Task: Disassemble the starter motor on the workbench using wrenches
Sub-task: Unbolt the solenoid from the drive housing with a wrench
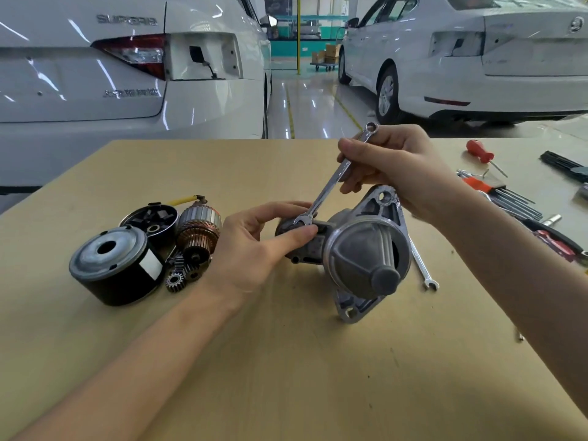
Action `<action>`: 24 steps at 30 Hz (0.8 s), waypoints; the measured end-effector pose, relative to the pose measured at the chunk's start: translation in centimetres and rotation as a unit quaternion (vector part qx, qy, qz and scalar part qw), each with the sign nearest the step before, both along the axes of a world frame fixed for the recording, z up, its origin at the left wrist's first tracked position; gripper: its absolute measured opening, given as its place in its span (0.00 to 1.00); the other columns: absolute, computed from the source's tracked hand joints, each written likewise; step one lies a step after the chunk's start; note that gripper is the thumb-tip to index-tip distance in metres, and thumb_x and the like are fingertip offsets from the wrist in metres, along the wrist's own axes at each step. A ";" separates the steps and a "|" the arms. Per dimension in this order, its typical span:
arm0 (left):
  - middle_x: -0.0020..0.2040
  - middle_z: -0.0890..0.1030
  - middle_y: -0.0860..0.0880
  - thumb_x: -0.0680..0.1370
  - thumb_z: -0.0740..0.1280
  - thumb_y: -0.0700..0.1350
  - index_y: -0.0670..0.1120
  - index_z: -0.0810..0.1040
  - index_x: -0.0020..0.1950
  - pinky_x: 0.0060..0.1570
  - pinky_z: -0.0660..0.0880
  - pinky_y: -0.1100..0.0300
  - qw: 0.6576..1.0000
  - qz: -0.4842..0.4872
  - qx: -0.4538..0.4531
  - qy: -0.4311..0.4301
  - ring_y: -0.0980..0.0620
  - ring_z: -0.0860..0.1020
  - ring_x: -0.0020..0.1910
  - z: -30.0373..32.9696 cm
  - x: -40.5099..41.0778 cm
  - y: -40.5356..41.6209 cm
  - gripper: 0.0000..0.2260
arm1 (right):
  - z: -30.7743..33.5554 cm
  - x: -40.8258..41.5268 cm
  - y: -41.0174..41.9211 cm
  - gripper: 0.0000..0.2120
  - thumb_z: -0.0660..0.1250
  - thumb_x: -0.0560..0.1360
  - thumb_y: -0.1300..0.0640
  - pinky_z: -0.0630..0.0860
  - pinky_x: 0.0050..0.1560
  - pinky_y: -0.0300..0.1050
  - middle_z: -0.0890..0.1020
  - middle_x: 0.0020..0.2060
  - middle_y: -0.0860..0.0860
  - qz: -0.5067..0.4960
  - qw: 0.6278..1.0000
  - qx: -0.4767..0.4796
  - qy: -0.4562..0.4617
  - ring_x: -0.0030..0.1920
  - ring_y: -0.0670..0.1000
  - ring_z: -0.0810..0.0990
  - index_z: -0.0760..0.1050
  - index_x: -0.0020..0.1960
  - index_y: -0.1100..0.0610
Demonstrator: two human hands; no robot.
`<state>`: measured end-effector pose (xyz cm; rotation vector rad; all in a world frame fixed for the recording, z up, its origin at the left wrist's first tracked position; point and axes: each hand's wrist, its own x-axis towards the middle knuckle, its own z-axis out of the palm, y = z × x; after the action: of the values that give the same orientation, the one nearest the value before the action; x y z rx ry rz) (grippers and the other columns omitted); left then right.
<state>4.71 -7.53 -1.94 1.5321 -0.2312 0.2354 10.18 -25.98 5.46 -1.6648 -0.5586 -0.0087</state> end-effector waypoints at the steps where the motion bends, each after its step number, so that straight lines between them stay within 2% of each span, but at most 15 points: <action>1: 0.49 0.85 0.52 0.61 0.73 0.45 0.45 0.84 0.44 0.52 0.79 0.60 1.000 0.001 -0.001 -0.001 0.57 0.81 0.54 0.0 0.0 -0.1 0.13 | 0.2 0.0 0.0 0.08 0.68 0.73 0.57 0.79 0.35 0.39 0.83 0.30 0.52 0.005 1.000 -0.002 0.000 0.31 0.50 0.83 0.78 0.42 0.63; 4: 0.49 0.85 0.53 0.61 0.74 0.47 0.48 0.84 0.44 0.50 0.79 0.62 1.000 0.004 -0.011 -0.003 0.57 0.81 0.54 -0.3 0.0 -0.1 0.12 | 0.8 -0.2 0.1 0.07 0.65 0.76 0.58 0.79 0.36 0.44 0.85 0.36 0.57 0.037 0.999 -0.010 -0.002 0.34 0.55 0.85 0.75 0.45 0.63; 6: 0.51 0.85 0.52 0.63 0.77 0.46 0.53 0.85 0.46 0.53 0.78 0.59 1.000 -0.004 -0.006 -0.002 0.55 0.80 0.57 -0.5 0.2 0.1 0.13 | 1.0 -0.3 0.3 0.06 0.63 0.78 0.59 0.80 0.36 0.45 0.85 0.39 0.60 0.054 0.998 -0.019 0.004 0.35 0.56 0.85 0.72 0.47 0.63; 10: 0.57 0.83 0.50 0.64 0.77 0.40 0.55 0.83 0.55 0.57 0.77 0.56 0.999 -0.051 0.013 -0.015 0.52 0.78 0.61 -0.9 0.4 0.7 0.21 | 1.2 -0.2 0.4 0.05 0.63 0.78 0.59 0.81 0.36 0.44 0.83 0.38 0.63 0.054 0.998 -0.011 0.028 0.35 0.57 0.85 0.71 0.48 0.61; 13: 0.61 0.80 0.53 0.62 0.79 0.43 0.59 0.80 0.57 0.62 0.75 0.53 0.996 -0.059 0.071 -0.015 0.55 0.76 0.64 -1.0 0.3 0.9 0.26 | 1.7 0.1 0.0 0.09 0.67 0.72 0.61 0.82 0.38 0.43 0.82 0.39 0.62 0.071 0.995 -0.024 0.059 0.38 0.58 0.85 0.72 0.50 0.62; 16: 0.66 0.77 0.54 0.59 0.81 0.49 0.56 0.77 0.63 0.63 0.74 0.56 0.996 -0.035 0.079 0.019 0.58 0.74 0.66 -1.2 0.3 1.1 0.33 | 2.6 0.3 0.2 0.17 0.70 0.68 0.67 0.82 0.41 0.43 0.85 0.41 0.61 0.099 0.989 -0.090 0.054 0.41 0.58 0.85 0.71 0.54 0.65; 18: 0.66 0.77 0.54 0.57 0.83 0.53 0.53 0.73 0.68 0.62 0.74 0.62 0.993 -0.031 0.093 0.071 0.60 0.75 0.64 -1.3 0.3 1.1 0.41 | 3.4 0.6 1.1 0.15 0.69 0.71 0.70 0.81 0.39 0.40 0.85 0.41 0.59 0.091 0.984 -0.152 0.028 0.41 0.56 0.85 0.71 0.56 0.66; 20: 0.63 0.79 0.57 0.54 0.80 0.59 0.54 0.71 0.71 0.58 0.75 0.66 0.987 -0.025 0.112 0.116 0.65 0.77 0.59 -1.2 0.2 1.1 0.47 | 4.2 0.9 2.4 0.13 0.68 0.73 0.69 0.80 0.37 0.38 0.85 0.40 0.58 0.082 0.971 -0.226 -0.013 0.39 0.52 0.85 0.72 0.56 0.64; 22: 0.60 0.80 0.57 0.52 0.78 0.61 0.57 0.71 0.71 0.61 0.74 0.61 0.984 -0.021 0.100 0.143 0.62 0.78 0.58 -1.1 0.2 0.9 0.47 | 5.0 1.2 4.2 0.13 0.68 0.73 0.68 0.79 0.35 0.36 0.84 0.41 0.57 0.093 0.948 -0.299 -0.057 0.37 0.50 0.85 0.73 0.57 0.64; 24: 0.57 0.83 0.53 0.52 0.81 0.61 0.59 0.72 0.68 0.58 0.76 0.56 0.984 -0.023 0.073 0.164 0.57 0.80 0.56 -1.0 0.1 0.6 0.46 | 5.3 1.3 6.2 0.13 0.68 0.74 0.67 0.79 0.36 0.37 0.84 0.42 0.56 0.128 0.918 -0.366 -0.083 0.36 0.48 0.84 0.75 0.57 0.61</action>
<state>4.81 -6.98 -2.97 1.6830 -0.0238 -0.0741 11.45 -19.78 10.77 -2.3155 -0.9899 0.2856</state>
